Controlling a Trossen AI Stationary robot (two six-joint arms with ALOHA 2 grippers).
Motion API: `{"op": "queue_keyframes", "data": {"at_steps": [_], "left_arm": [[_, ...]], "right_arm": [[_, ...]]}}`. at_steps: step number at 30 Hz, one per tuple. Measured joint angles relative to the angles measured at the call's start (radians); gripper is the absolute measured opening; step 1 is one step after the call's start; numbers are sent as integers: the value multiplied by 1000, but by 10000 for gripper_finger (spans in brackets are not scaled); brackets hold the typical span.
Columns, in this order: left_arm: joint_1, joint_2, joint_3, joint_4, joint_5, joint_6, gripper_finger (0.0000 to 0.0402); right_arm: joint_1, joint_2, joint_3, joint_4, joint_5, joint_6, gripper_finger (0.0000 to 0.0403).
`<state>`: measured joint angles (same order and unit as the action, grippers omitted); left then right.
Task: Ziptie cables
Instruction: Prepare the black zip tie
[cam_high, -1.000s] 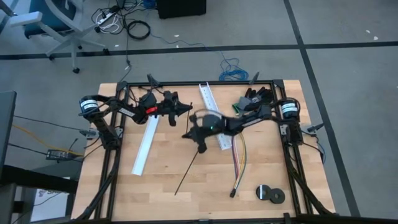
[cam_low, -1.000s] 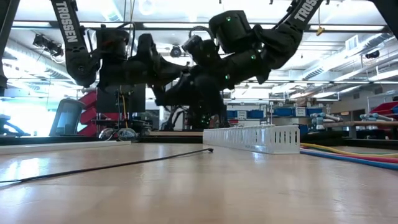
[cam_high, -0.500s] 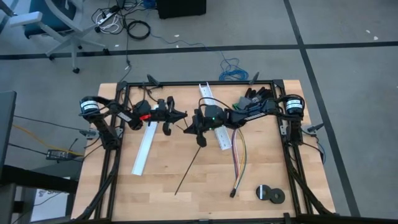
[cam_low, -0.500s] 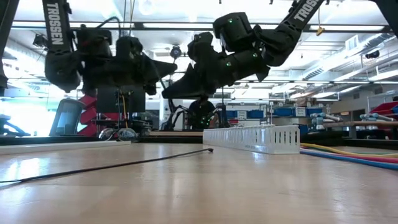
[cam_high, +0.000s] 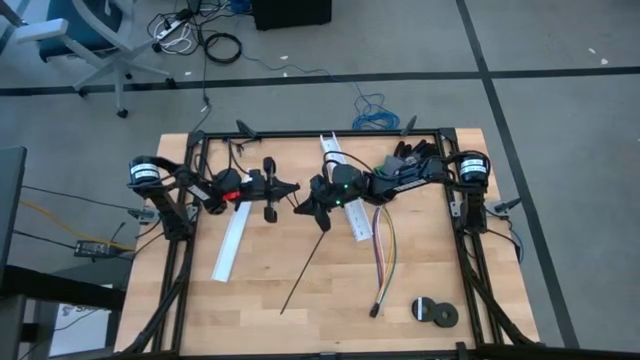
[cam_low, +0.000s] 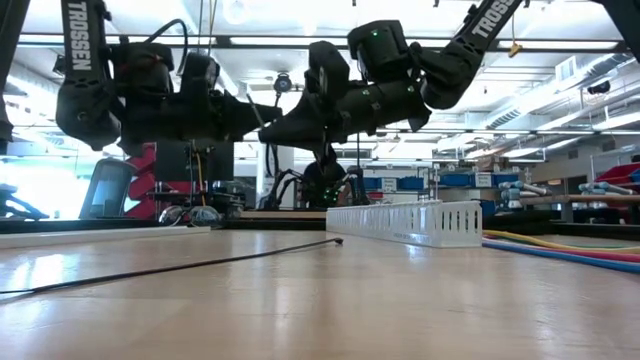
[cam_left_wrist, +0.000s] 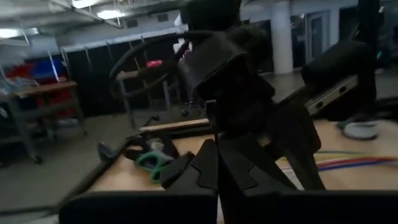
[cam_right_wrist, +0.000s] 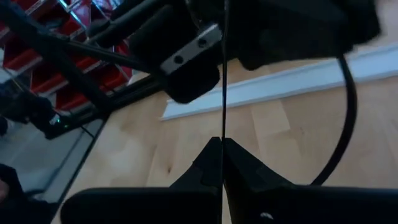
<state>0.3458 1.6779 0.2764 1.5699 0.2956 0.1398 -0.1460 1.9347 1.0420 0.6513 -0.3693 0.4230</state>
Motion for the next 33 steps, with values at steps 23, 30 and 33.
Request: {"op": "queue_keyframes", "data": {"at_steps": [23, 30, 33], "left_arm": [[-14, 0, -66, 1, -172, 174, 0], [-14, 0, -66, 1, -202, 198, 0], [-15, 0, -65, 1, -202, 230, 0]], "right_arm": [[-34, -1, -115, 188, 17, 225, 0], [-35, -2, -150, 242, 10, 239, 0], [-34, -2, -152, 253, 11, 239, 0]]}}
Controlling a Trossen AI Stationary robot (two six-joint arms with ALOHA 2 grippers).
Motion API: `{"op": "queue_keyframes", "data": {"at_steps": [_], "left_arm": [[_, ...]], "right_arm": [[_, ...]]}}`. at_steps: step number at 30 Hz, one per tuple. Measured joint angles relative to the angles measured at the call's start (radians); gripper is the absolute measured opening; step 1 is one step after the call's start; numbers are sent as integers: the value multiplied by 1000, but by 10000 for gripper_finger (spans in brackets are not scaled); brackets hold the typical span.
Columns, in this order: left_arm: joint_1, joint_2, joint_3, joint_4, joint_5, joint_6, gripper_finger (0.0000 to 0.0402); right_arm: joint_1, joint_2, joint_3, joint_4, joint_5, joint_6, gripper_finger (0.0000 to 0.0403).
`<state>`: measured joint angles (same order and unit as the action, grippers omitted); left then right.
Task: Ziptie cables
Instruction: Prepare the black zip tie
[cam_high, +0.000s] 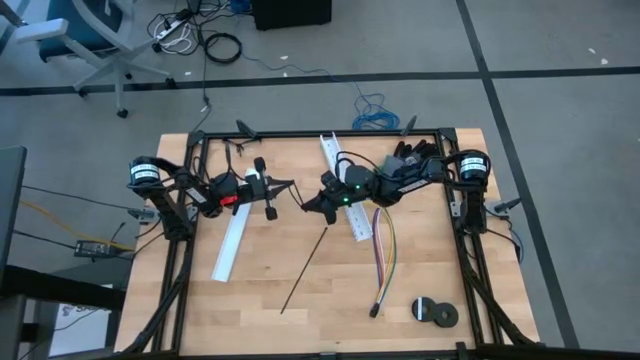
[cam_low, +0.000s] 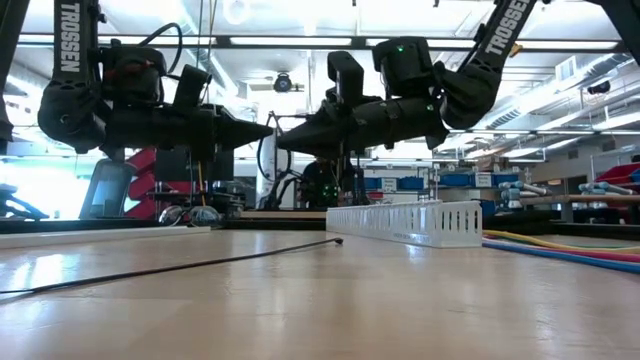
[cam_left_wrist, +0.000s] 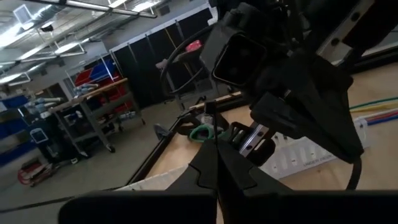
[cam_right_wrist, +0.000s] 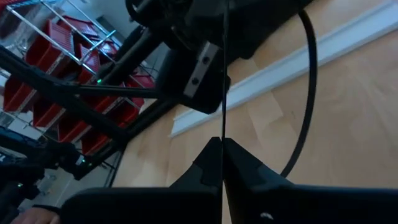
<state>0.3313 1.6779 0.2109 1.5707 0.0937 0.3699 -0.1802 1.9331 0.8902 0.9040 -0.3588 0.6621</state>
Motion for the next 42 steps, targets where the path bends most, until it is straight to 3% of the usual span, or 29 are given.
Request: {"op": "queue_keyframes", "data": {"at_steps": [33, 37, 42], "left_arm": [[-6, 0, 44, -29, -14, 130, 2], [-27, 0, 64, -110, -42, 196, 2], [-33, 0, 60, -96, -93, 245, 2]], "right_arm": [[-15, 1, 0, -30, -2, 10, 0], [-18, 1, 0, -16, -10, 10, 0], [-18, 1, 0, -17, -37, 18, 0]]}}
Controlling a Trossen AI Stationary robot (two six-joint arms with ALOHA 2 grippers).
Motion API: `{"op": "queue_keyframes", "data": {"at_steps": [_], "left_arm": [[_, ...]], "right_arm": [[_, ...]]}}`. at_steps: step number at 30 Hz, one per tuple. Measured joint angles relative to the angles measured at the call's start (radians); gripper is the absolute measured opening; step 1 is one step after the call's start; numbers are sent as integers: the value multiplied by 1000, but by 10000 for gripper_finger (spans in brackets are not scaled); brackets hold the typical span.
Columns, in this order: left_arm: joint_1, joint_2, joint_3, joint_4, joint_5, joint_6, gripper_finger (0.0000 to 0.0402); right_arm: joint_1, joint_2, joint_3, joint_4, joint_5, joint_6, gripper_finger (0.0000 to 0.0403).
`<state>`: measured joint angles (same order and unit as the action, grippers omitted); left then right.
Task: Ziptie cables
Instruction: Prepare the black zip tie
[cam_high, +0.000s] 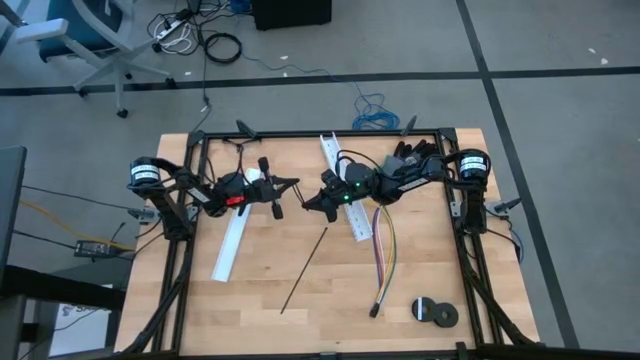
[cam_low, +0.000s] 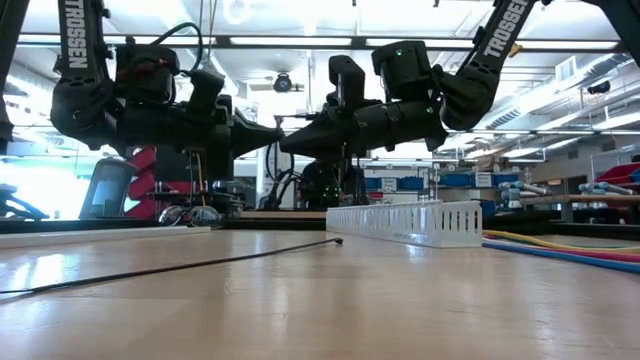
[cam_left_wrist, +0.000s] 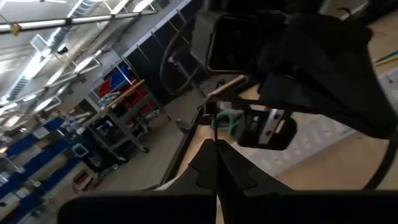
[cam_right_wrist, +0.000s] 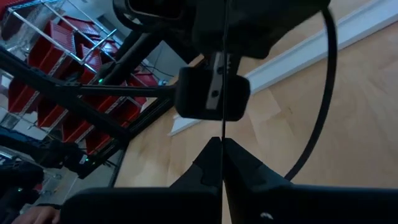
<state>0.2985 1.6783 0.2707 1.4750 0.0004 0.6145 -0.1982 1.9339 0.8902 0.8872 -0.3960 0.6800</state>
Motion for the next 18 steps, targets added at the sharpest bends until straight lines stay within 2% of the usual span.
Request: {"op": "queue_keyframes", "data": {"at_steps": [7, 13, 18], "left_arm": [[0, 0, 0, 9, -1, 7, 2], [0, 0, 0, 9, -25, 10, 1], [0, 0, 0, 9, -39, 10, 1]], "right_arm": [[0, 1, 0, -16, -9, 26, 0], [2, 1, 0, -15, 51, 53, 0], [5, 1, 0, 3, 62, 55, 0]]}}
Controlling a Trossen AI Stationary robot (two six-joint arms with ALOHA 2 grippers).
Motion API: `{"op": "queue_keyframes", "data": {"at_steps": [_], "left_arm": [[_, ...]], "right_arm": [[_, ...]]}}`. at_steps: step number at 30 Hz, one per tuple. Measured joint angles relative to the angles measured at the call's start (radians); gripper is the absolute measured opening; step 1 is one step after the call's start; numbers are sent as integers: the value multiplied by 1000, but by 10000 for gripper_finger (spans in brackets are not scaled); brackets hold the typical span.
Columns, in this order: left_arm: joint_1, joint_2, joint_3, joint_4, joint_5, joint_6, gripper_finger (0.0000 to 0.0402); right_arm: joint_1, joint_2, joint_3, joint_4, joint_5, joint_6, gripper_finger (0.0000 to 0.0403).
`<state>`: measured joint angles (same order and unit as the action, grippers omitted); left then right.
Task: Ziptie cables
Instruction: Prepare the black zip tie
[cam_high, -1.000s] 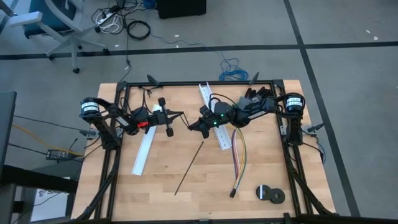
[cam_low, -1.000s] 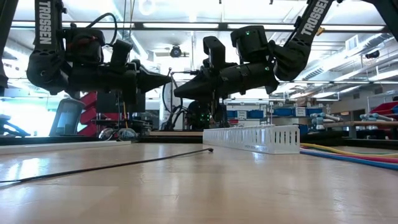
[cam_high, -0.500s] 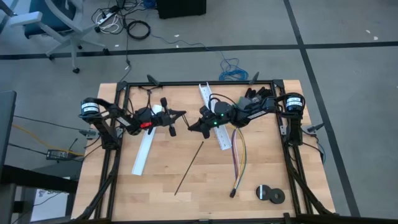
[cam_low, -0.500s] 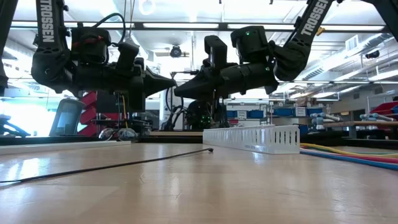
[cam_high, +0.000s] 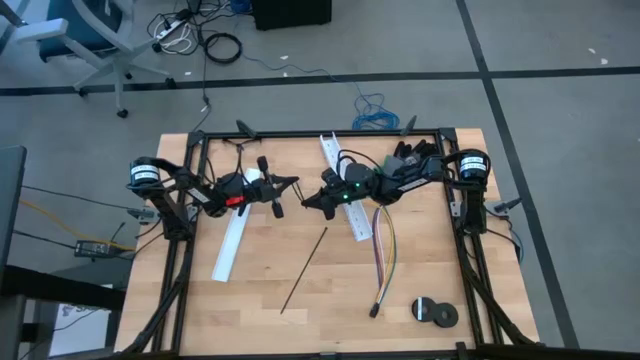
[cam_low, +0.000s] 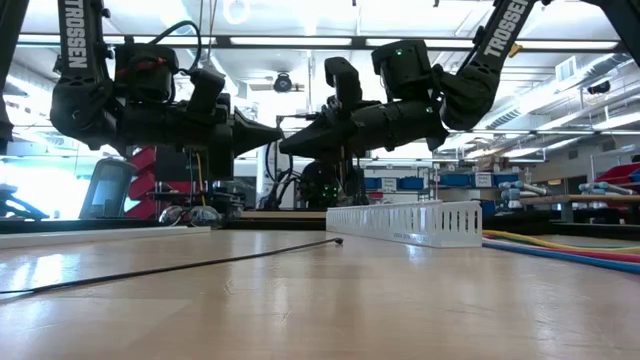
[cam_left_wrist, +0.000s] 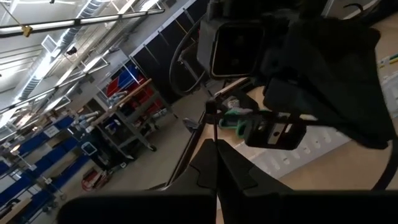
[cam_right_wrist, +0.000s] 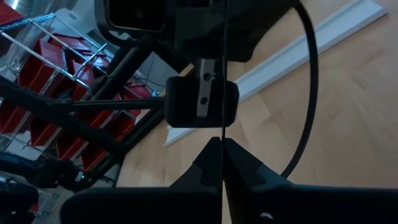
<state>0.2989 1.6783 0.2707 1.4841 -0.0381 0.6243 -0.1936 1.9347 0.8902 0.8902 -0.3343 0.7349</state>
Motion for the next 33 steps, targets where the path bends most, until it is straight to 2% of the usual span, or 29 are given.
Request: {"op": "queue_keyframes", "data": {"at_steps": [9, 18, 22, 33], "left_arm": [[0, 0, 0, 16, -63, 1, 1], [0, 0, 0, 15, -75, -5, 1], [0, 0, 0, 15, -126, -6, 1], [0, 0, -1, -2, -100, -14, 1]], "right_arm": [[2, 0, 0, -1, 25, 5, 0], [2, 0, 0, -1, 74, 14, 0], [2, 0, 0, 0, 82, 21, 0], [0, 0, 0, 22, 79, 16, 0]]}}
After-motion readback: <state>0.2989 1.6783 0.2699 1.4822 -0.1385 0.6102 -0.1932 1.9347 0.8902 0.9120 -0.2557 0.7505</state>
